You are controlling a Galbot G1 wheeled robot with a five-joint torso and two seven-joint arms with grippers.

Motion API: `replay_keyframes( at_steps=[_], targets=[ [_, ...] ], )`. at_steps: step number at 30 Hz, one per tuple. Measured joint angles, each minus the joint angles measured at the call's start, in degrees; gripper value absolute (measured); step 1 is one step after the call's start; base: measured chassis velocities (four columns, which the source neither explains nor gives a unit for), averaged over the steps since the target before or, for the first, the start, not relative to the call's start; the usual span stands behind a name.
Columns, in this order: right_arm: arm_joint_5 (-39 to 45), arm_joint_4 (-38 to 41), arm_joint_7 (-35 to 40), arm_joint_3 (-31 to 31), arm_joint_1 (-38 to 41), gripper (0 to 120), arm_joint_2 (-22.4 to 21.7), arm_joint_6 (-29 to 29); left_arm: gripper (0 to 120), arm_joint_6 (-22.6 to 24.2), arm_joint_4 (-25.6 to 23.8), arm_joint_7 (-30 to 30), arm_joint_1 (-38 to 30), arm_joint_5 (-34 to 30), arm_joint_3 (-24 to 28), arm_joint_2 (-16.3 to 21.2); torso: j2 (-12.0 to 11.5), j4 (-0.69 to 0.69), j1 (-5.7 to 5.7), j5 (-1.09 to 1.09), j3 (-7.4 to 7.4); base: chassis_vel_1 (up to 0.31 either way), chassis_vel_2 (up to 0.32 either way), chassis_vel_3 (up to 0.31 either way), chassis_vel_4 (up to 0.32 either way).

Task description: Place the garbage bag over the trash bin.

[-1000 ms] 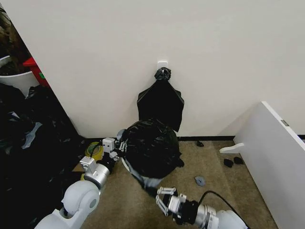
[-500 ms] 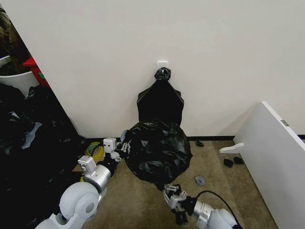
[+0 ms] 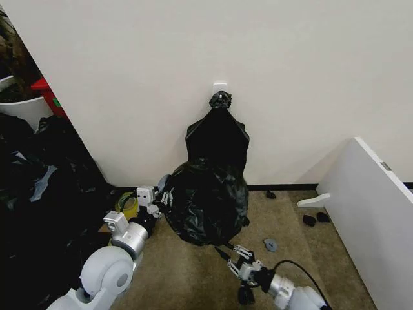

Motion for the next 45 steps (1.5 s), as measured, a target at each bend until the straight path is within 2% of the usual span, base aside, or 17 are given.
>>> replay_keyframes(
  at_steps=[1, 2, 6, 9, 10, 11, 14, 16, 19, 23, 24, 27, 29, 32, 36, 39, 45],
  targets=[
    [8.47, 2.19, -6.06, 1.16, -0.98, 46, -1.28, 0.4, 4, -1.12, 1.11, 0.35, 0.24, 1.45, 0.17, -0.09, 0.0, 0.01, 0.0, -0.01, 0.0, 0.0, 0.0, 0.0, 0.0],
    [13.5, 4.17, -8.06, 2.03, -1.7, 51, -1.88, -0.07, 4, -1.92, 1.71, 0.68, 0.51, 2.74, 0.36, -0.1, 0.0, 0.0, 0.0, -0.02, 0.0, 0.0, 0.0, 0.0, 0.0],
    [20.28, 8.46, -6.7, 3.21, -3.0, 61, -2.62, -2.13, 4, -3.24, 2.58, 1.05, 0.9, 4.62, 0.7, -0.19, 0.0, 0.01, 0.0, -0.01, 0.0, 0.0, 0.0, 0.0, 0.0],
    [20.57, 17.56, 11.03, 3.14, -5.05, 77, -2.79, -8.73, 4, -3.98, 3.13, 1.13, 1.22, 5.91, 1.28, -0.51, 0.0, 0.01, 0.0, -0.02, 0.0, 0.0, 0.0, 0.0, 0.0],
    [20.57, 17.56, 11.03, 3.14, -5.05, 77, -2.79, -8.73, 4, -3.98, 3.13, 1.13, 1.22, 5.91, 1.28, -0.51, 0.0, 0.01, 0.0, -0.02, 0.0, 0.0, 0.0, 0.0, 0.0],
    [20.52, 21.39, 18.4, 2.22, -5.85, 79, -2.75, -12.52, 4, -4.3, 3.15, 1.24, 1.39, 6.5, 1.47, -0.58, 0.0, 0.0, 0.0, -0.02, 0.0, 0.0, 0.0, 0.0, 0.0],
    [21.23, 27.1, 26.03, 0.19, -7.39, 67, -2.41, -18.8, 4, -4.99, 3.12, 1.39, 1.82, 7.52, 1.76, -0.7, 0.0, 0.01, 0.0, -0.01, 0.0, 0.0, 0.0, 0.0, 0.0],
    [21.22, 27.84, 26.34, -0.1, -7.68, 65, -2.31, -19.23, 4, -5.02, 3.09, 1.42, 1.91, 7.64, 1.83, -0.75, 0.0, 0.01, 0.0, -0.01, 0.0, 0.0, 0.0, 0.0, 0.0],
    [20.5, 30.68, 25.72, -1.37, -9.03, 50, -1.86, -19.66, 4, -5.33, 2.94, 1.76, 2.29, 8.55, 2.21, -0.82, 0.0, 0.0, 0.0, -0.01, 0.0, 0.0, 0.0, 0.0, 0.0],
    [20.64, 32.78, 25.05, -3.42, -9.07, 37, -1.6, -21.59, 4, -7.07, 2.97, 2.74, 2.58, 10.82, 2.88, -0.84, 0.0, 0.01, 0.0, -0.01, 0.0, 0.0, 0.0, 0.0, 0.0],
    [20.64, 32.78, 25.05, -3.42, -9.07, 37, -1.6, -21.59, 4, -7.07, 2.97, 2.74, 2.58, 10.82, 2.88, -0.84, 0.0, 0.01, 0.0, -0.01, 0.0, 0.0, 0.0, 0.0, 0.0],
    [22.13, 34.6, 28.01, -7.63, -7.69, 21, -1.69, -27.99, 4, -11.51, 4.09, 4.43, 2.99, 16.6, 3.54, -1.62, 0.0, 0.0, 0.0, -0.01, 0.0, 0.0, 0.0, 0.0, 0.0],
    [22.73, 35.06, 29.22, -8.81, -7.24, 18, -1.76, -29.85, 4, -12.23, 4.3, 4.65, 3.07, 17.43, 3.6, -1.8, 0.0, 0.0, 0.0, -0.02, 0.0, 0.0, 0.0, 0.0, 0.0],
    [26.71, 36.5, 35.88, -14.34, -4.1, 3, -1.64, -39.67, 4, -15.36, 5.03, 5.86, 3.42, 20.04, 3.85, -2.75, 0.0, 0.01, 0.0, -0.02, 0.0, 0.0, 0.0, 0.0, 0.0],
    [28.68, 35.85, 39.28, -16.33, -1.44, 0, -0.86, -44.68, 4, -16.2, 5.41, 6.24, 3.52, 20.89, 3.93, -2.92, 0.0, 0.01, 0.0, -0.02, 0.0, 0.0, 0.0, 0.0, 0.0],
    [34.05, 32.79, 44.91, -18.67, 4.47, 0, 1.06, -51.67, 4, -17.76, 6.22, 6.86, 3.57, 21.86, 3.94, -2.67, 0.0, 0.01, 0.0, -0.01, 0.0, 0.0, 0.0, 0.0, 0.0],
    [40.0, 29.05, 47.42, -20.26, 10.85, 0, 2.92, -55.65, 4, -19.11, 6.87, 7.52, 3.46, 22.55, 3.97, -2.4, 0.0, 0.02, 0.0, -0.01, 0.0, 0.0, 0.0, 0.0, 0.0]
  ],
)
